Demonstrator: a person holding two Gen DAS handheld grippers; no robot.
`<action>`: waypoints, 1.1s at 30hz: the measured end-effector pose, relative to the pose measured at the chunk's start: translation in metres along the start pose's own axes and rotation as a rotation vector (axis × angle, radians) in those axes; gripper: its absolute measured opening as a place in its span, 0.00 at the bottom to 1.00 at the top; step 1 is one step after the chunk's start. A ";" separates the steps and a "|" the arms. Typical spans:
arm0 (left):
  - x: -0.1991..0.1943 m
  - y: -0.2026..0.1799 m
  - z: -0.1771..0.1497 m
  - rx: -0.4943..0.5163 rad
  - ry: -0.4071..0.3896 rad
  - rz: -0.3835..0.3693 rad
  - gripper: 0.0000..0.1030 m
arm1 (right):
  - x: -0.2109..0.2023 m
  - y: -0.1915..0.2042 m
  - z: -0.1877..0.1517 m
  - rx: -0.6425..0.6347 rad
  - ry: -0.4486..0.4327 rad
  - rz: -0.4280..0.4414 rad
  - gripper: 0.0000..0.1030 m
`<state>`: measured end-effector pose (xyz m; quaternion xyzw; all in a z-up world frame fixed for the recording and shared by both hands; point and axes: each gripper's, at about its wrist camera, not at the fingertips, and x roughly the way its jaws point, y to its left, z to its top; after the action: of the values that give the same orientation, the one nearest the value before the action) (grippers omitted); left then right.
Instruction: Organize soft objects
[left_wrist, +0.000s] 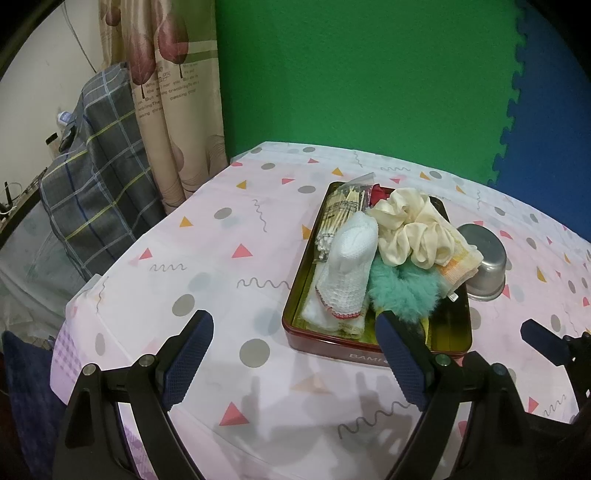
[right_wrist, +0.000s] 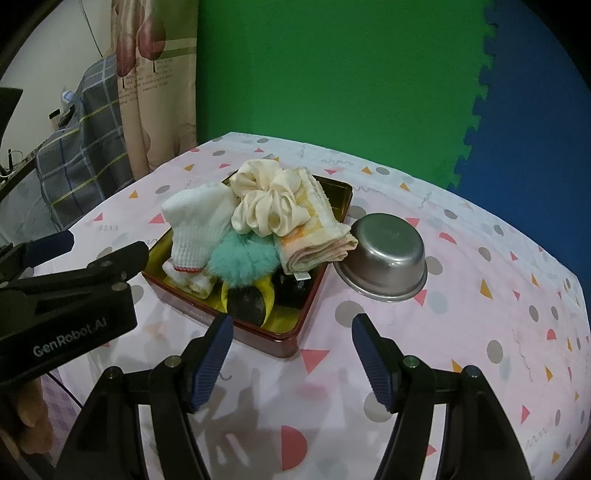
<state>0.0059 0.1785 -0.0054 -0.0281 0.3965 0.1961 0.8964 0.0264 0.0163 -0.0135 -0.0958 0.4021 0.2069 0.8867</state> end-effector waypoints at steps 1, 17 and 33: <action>0.000 0.000 0.000 -0.001 0.001 0.001 0.85 | 0.000 0.000 -0.001 -0.001 0.001 0.000 0.67; 0.001 0.000 -0.001 -0.004 0.010 -0.013 0.85 | 0.003 0.004 -0.002 -0.007 0.010 -0.007 0.67; 0.003 0.000 -0.001 -0.001 0.014 -0.016 0.85 | 0.007 0.005 -0.005 -0.011 0.020 -0.003 0.67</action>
<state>0.0070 0.1791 -0.0088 -0.0334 0.4024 0.1889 0.8951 0.0247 0.0213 -0.0218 -0.1032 0.4095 0.2066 0.8826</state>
